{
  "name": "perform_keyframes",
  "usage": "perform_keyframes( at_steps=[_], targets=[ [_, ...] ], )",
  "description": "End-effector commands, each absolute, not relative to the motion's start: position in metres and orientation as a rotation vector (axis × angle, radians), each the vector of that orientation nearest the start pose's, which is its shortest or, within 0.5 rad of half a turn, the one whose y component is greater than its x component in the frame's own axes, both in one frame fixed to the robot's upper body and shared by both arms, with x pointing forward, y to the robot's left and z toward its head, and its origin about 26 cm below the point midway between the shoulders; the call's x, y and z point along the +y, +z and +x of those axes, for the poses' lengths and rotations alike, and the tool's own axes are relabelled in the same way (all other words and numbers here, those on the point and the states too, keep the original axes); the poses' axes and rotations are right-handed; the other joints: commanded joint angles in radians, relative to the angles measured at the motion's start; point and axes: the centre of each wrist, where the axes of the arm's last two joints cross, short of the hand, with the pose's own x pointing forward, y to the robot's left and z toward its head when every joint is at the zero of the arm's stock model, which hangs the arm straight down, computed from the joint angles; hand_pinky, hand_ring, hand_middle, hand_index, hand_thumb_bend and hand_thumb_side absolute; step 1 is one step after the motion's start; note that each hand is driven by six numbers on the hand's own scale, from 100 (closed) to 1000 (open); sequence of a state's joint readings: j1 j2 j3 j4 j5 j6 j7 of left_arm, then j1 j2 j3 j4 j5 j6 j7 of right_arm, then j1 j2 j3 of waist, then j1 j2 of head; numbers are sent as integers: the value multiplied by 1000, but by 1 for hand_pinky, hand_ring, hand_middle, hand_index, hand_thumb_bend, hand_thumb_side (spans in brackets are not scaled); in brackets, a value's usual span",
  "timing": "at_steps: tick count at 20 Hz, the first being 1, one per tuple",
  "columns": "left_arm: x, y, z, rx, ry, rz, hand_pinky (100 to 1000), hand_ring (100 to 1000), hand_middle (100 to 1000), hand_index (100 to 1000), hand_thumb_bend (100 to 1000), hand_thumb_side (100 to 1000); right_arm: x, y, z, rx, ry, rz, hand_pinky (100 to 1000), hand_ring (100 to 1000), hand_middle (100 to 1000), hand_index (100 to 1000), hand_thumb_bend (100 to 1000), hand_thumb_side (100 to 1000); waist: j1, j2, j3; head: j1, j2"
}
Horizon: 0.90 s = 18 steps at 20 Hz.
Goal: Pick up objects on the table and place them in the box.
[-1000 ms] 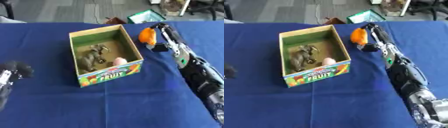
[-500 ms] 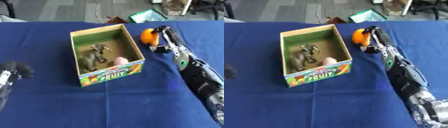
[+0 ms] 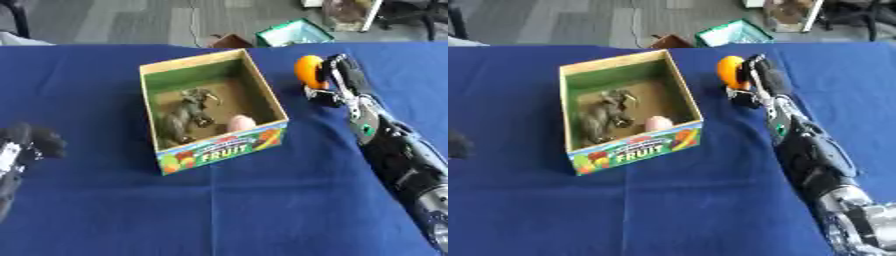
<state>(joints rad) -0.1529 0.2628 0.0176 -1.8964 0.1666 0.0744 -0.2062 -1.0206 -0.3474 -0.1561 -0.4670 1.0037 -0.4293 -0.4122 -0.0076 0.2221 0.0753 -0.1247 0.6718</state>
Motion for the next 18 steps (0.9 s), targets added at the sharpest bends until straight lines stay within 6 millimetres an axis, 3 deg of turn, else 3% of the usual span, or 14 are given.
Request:
perform_keyframes(
  at_steps=[1,7,12,15,18],
  targets=[
    [275,139,296,-1963,-372,-127,649,641,574,600,189,654,-314,149,500,-1993,765,-1077,573,541,243,267,100,100,1,-21,-3,0,-9],
    [276,138,296,-1959,-366,-124,649,641,574,600,190,652,-292,197,503,-2235,787,-936,577,542,240,263,100,100,-1,-29,-15,0,-10],
    [277,137,295,-1955,-365,-123,649,641,574,600,190,651,-262,227,500,-2376,986,-680,598,560,258,280,100,100,-4,-35,-21,1,-9],
    [276,137,295,-1955,-365,-126,649,641,574,600,190,650,-239,237,497,-2417,1151,-520,605,566,273,296,100,100,-4,-38,-22,-1,-8],
    [276,136,295,-1954,-365,-130,648,641,574,600,190,651,-221,232,497,-2410,1303,-408,613,576,285,308,100,100,-3,-39,-22,-3,-9]
  ],
)
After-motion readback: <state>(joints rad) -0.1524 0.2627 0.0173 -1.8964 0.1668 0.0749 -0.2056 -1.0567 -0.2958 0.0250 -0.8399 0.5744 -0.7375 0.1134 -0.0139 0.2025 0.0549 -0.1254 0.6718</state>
